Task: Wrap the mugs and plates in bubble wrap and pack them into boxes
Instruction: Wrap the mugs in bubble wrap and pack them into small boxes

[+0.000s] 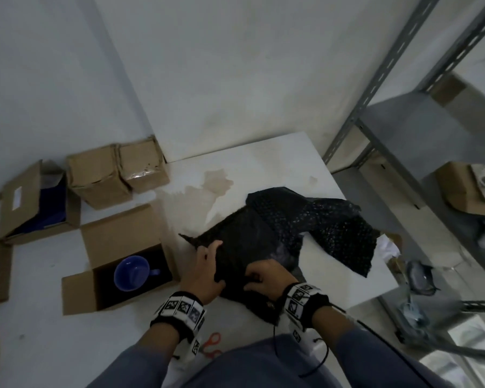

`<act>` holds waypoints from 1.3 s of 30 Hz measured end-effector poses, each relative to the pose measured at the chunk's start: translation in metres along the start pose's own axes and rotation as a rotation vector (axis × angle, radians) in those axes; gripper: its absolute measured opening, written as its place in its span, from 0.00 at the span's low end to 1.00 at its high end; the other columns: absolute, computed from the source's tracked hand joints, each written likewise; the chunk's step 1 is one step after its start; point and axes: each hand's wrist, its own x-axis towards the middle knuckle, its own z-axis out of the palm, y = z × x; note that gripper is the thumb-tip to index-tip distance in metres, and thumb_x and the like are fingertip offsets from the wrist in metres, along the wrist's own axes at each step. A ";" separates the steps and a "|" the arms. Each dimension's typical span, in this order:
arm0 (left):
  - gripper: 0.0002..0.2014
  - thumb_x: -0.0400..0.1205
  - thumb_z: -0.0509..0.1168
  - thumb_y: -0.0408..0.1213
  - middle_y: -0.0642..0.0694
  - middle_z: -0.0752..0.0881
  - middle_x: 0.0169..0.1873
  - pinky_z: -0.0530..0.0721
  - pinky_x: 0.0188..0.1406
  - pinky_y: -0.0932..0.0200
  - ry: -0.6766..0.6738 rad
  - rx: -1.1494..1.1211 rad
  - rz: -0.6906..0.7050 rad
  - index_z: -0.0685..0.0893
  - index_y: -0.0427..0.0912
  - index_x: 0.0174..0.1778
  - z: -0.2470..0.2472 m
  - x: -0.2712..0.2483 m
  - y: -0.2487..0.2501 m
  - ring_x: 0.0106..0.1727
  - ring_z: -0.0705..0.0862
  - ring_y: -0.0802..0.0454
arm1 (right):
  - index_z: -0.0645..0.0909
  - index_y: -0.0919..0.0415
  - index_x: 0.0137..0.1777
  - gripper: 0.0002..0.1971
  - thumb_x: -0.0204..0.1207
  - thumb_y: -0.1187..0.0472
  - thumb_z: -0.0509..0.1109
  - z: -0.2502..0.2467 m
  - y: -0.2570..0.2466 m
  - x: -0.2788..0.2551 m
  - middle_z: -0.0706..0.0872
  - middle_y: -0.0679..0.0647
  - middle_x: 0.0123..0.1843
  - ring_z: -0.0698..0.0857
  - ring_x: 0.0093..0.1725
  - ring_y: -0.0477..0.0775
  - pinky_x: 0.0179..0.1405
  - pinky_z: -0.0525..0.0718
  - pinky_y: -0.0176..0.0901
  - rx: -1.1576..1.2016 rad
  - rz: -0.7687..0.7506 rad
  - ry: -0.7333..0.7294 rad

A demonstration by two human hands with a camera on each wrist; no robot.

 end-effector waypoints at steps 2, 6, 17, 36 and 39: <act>0.45 0.74 0.74 0.44 0.44 0.64 0.67 0.84 0.54 0.46 -0.017 0.052 -0.122 0.51 0.55 0.80 0.011 0.009 0.005 0.61 0.78 0.40 | 0.83 0.58 0.48 0.09 0.75 0.53 0.75 -0.017 0.007 0.001 0.86 0.54 0.45 0.84 0.45 0.55 0.45 0.83 0.48 0.035 -0.001 0.115; 0.34 0.78 0.71 0.47 0.44 0.69 0.64 0.85 0.48 0.48 -0.049 0.098 -0.240 0.61 0.52 0.77 0.023 0.016 0.004 0.60 0.79 0.41 | 0.84 0.56 0.50 0.05 0.76 0.59 0.72 -0.060 0.019 0.007 0.86 0.51 0.48 0.84 0.46 0.53 0.46 0.84 0.48 0.061 -0.041 0.458; 0.14 0.70 0.74 0.46 0.43 0.74 0.51 0.80 0.45 0.49 0.221 0.200 -0.142 0.82 0.48 0.49 0.019 0.012 0.017 0.51 0.77 0.39 | 0.86 0.61 0.54 0.06 0.80 0.63 0.71 -0.161 0.012 0.061 0.85 0.53 0.48 0.86 0.45 0.55 0.42 0.87 0.51 -0.040 -0.383 0.773; 0.10 0.85 0.62 0.39 0.45 0.73 0.55 0.84 0.49 0.45 0.171 -0.104 -0.364 0.85 0.49 0.59 0.021 0.040 0.002 0.51 0.81 0.41 | 0.69 0.51 0.81 0.28 0.81 0.60 0.67 -0.113 0.061 0.112 0.77 0.55 0.70 0.78 0.68 0.59 0.69 0.78 0.52 -0.117 -0.129 -0.096; 0.11 0.80 0.68 0.46 0.43 0.74 0.54 0.83 0.48 0.46 0.201 0.027 -0.373 0.87 0.48 0.55 0.017 0.047 0.006 0.56 0.78 0.41 | 0.71 0.51 0.79 0.31 0.75 0.56 0.73 -0.108 0.074 0.103 0.74 0.55 0.70 0.76 0.70 0.59 0.69 0.76 0.52 -0.245 -0.102 -0.200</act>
